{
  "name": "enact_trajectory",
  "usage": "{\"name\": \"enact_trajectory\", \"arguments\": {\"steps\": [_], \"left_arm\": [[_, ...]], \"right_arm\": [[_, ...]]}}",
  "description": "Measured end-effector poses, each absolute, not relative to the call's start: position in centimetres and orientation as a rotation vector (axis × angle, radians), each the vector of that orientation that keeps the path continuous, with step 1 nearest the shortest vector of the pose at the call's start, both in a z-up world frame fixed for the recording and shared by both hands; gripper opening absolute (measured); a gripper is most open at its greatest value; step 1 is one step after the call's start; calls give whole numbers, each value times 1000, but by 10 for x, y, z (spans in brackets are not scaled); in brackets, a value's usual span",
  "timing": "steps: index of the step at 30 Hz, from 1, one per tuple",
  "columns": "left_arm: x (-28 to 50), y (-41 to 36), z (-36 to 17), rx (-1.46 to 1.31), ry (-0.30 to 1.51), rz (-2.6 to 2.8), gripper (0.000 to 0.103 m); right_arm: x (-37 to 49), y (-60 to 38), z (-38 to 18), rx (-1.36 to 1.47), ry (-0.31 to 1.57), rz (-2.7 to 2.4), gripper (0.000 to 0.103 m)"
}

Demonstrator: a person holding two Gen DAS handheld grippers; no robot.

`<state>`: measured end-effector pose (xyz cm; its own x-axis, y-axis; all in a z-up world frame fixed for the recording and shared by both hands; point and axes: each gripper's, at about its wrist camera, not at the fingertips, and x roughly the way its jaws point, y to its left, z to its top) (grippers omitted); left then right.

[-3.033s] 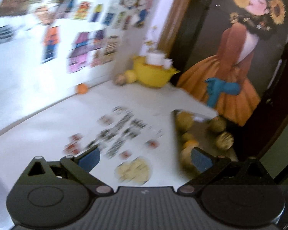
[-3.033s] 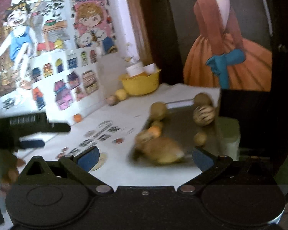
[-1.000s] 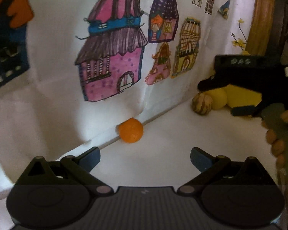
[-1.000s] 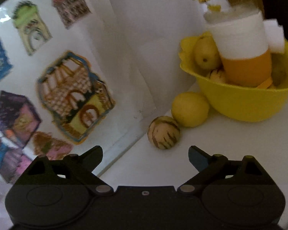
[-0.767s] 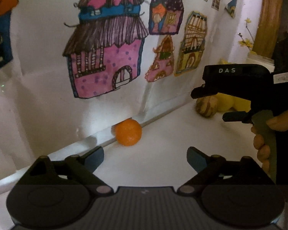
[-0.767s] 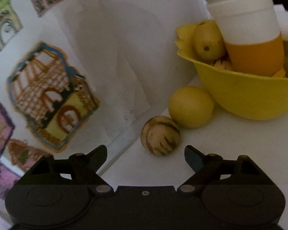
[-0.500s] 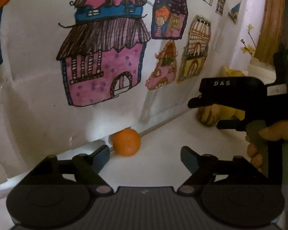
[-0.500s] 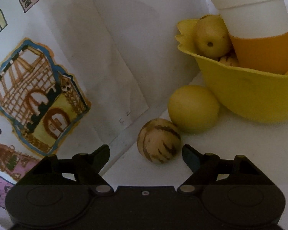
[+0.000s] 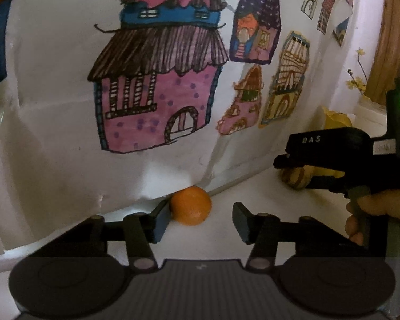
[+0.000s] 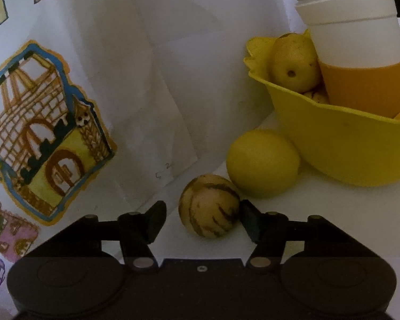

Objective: Organize fruits
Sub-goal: 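Grasp the orange by the wall with the left tool while the right tool grasps the striped pepino, then carry the orange with the left tool while the right tool carries the pepino to the tray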

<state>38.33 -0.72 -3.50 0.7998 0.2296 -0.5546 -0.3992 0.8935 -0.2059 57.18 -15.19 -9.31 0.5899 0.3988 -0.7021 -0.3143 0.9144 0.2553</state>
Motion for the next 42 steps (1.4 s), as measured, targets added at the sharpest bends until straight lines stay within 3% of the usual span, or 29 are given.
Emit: {"name": "enact_trajectory", "arguments": {"steps": [5,6,8,21,31,42], "left_arm": [[385,-11,-34,-306,553,366,51],[385,-11,-34,-301,553,371,47],[387,-12,-34,-286,556,375,37],[367,-2,-33,-306,552,313,34],[316,3,-30,-354,555,184,34],[263,-5,2,-336,559,156,34]], "right_arm": [[574,-145,-92,90,835,392,57],[573,-142,-91,69,832,385,51],[571,-138,-93,33,825,386,50],[535,-136,-92,30,874,448,49],[465,-141,-82,96,975,482,49],[385,-155,-46,147,941,495,49]]}}
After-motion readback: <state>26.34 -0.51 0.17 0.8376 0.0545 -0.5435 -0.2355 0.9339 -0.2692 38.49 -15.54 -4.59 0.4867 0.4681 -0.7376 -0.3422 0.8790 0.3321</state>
